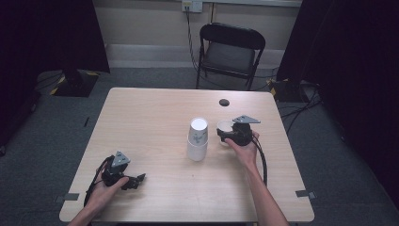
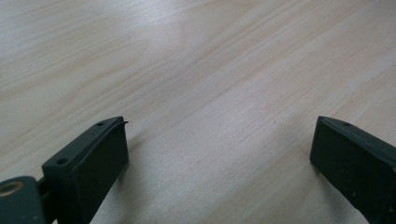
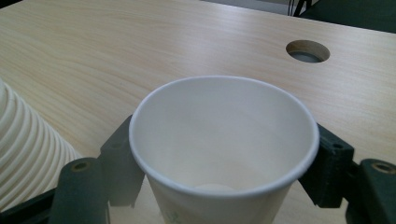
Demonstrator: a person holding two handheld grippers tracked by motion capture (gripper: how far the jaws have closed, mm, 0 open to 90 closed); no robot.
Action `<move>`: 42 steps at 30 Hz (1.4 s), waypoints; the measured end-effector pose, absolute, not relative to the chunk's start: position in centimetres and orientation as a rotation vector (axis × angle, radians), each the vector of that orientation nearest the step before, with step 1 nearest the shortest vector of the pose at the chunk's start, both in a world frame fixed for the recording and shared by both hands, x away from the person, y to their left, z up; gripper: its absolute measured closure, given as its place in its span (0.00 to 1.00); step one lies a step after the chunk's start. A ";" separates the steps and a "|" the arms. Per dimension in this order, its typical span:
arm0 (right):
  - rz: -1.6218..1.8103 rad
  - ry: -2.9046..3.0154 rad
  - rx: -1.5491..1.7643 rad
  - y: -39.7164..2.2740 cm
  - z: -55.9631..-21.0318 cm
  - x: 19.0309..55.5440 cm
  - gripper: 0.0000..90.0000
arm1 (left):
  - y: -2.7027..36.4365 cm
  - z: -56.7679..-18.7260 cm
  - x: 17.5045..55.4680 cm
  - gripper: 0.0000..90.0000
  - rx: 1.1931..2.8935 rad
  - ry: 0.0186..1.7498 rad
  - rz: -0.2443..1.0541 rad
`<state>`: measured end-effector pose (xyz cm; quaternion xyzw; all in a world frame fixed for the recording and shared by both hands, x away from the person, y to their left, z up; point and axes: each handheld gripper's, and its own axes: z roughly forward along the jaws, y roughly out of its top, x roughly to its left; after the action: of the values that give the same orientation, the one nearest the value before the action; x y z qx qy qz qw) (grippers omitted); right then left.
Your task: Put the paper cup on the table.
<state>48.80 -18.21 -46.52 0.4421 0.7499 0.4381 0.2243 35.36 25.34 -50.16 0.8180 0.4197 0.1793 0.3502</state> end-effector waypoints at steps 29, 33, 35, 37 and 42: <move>1.180 2.130 1.246 -18.7 -47.5 46.8 0.21 | 25.4 -50.2 35.6 0.03 2.129 1.071 0.453; 1.194 2.134 1.246 -18.8 -47.4 46.8 0.18 | 25.4 -50.2 35.6 0.03 2.129 1.071 0.453; 1.193 2.134 1.239 -18.8 -47.2 46.7 0.17 | 25.4 -50.2 35.6 0.03 2.129 1.069 0.452; 1.196 2.133 1.244 -18.9 -47.2 46.7 0.17 | 25.4 -50.2 35.6 0.03 2.129 1.068 0.451; 1.203 2.135 1.257 -19.1 -47.3 46.6 0.17 | 25.4 -50.2 35.6 0.03 2.129 1.068 0.451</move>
<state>46.62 -19.12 -47.31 0.4478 0.7606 0.4288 0.1927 35.59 25.45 -50.18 0.8224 0.4125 0.1741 0.3510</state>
